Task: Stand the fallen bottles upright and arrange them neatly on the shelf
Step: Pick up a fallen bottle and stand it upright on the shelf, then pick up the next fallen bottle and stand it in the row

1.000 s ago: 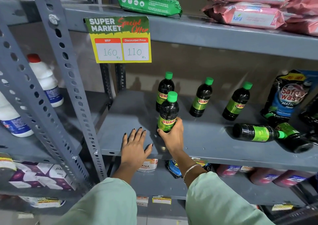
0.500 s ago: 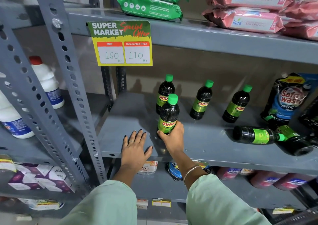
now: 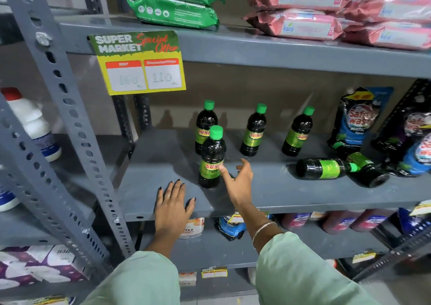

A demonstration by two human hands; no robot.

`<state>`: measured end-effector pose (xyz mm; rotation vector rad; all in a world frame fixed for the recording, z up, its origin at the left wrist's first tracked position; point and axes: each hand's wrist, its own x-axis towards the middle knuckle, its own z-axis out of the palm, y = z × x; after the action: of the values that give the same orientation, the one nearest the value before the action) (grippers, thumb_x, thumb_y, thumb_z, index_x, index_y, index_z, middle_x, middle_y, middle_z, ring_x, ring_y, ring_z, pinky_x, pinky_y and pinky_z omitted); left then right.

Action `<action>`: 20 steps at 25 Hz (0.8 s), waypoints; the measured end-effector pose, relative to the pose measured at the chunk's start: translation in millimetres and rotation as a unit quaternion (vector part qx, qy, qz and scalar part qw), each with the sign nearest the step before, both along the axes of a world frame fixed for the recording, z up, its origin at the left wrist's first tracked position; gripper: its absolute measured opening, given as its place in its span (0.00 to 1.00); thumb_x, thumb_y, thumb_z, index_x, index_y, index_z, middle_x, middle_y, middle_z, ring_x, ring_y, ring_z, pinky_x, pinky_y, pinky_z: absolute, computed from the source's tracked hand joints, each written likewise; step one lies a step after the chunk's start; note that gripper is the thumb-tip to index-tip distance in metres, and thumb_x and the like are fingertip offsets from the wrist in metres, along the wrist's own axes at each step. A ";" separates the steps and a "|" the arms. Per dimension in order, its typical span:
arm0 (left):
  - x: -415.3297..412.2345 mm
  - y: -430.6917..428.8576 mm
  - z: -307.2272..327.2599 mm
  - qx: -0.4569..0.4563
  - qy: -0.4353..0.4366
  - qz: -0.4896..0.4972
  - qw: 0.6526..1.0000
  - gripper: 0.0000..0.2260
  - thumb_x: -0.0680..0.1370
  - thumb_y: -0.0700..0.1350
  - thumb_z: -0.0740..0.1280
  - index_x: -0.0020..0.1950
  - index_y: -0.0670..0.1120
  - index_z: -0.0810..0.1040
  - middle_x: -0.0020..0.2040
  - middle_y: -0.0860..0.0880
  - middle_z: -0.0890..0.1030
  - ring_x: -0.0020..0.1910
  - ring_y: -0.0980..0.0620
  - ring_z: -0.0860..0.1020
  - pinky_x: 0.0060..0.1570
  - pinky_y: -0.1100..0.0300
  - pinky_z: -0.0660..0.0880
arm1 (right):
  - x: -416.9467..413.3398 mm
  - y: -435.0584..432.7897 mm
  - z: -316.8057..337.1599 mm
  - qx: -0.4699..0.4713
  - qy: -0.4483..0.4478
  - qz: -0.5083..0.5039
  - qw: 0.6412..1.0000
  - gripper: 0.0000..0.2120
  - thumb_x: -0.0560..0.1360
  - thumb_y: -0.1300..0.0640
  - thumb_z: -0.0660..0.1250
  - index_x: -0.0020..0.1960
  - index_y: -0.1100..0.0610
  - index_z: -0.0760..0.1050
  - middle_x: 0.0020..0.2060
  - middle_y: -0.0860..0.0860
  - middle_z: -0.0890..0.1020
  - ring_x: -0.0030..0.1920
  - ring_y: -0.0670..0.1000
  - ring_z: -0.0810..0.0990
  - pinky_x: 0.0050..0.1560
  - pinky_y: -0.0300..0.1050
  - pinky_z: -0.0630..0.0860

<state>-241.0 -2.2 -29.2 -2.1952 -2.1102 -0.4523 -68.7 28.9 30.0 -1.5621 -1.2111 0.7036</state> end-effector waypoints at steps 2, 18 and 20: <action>4.8 -1.5 1.6 0.021 -0.028 -0.012 0.999 0.22 0.78 0.52 0.57 0.69 0.43 0.66 0.72 0.44 0.68 0.72 0.46 0.63 0.72 0.47 0.54 | 20.4 1.4 8.1 0.016 0.006 -0.050 0.999 0.37 0.71 0.41 0.69 0.71 0.59 0.59 0.62 0.57 0.70 0.66 0.55 0.66 0.65 0.52 0.67; 172.1 -23.2 30.5 0.058 0.062 -0.076 0.993 0.26 0.79 0.54 0.43 0.56 0.42 0.77 0.53 0.43 0.82 0.51 0.44 0.80 0.55 0.49 0.76 | 292.2 41.1 46.9 -0.142 0.167 -0.389 0.895 0.41 0.71 0.43 0.70 0.69 0.68 0.56 0.68 0.65 0.66 0.69 0.63 0.65 0.67 0.55 0.64; 199.2 -15.0 34.6 0.020 0.081 -0.082 0.993 0.22 0.77 0.55 0.52 0.60 0.42 0.75 0.60 0.42 0.79 0.58 0.44 0.77 0.60 0.48 0.73 | 316.0 41.7 39.2 -0.166 0.201 -0.338 0.904 0.40 0.71 0.41 0.68 0.70 0.66 0.57 0.69 0.63 0.67 0.69 0.62 0.67 0.68 0.55 0.65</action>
<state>-41.8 -17.2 5.4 -2.3067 -1.8341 -0.3106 247.3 70.6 69.2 -1.8449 -0.2043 0.7297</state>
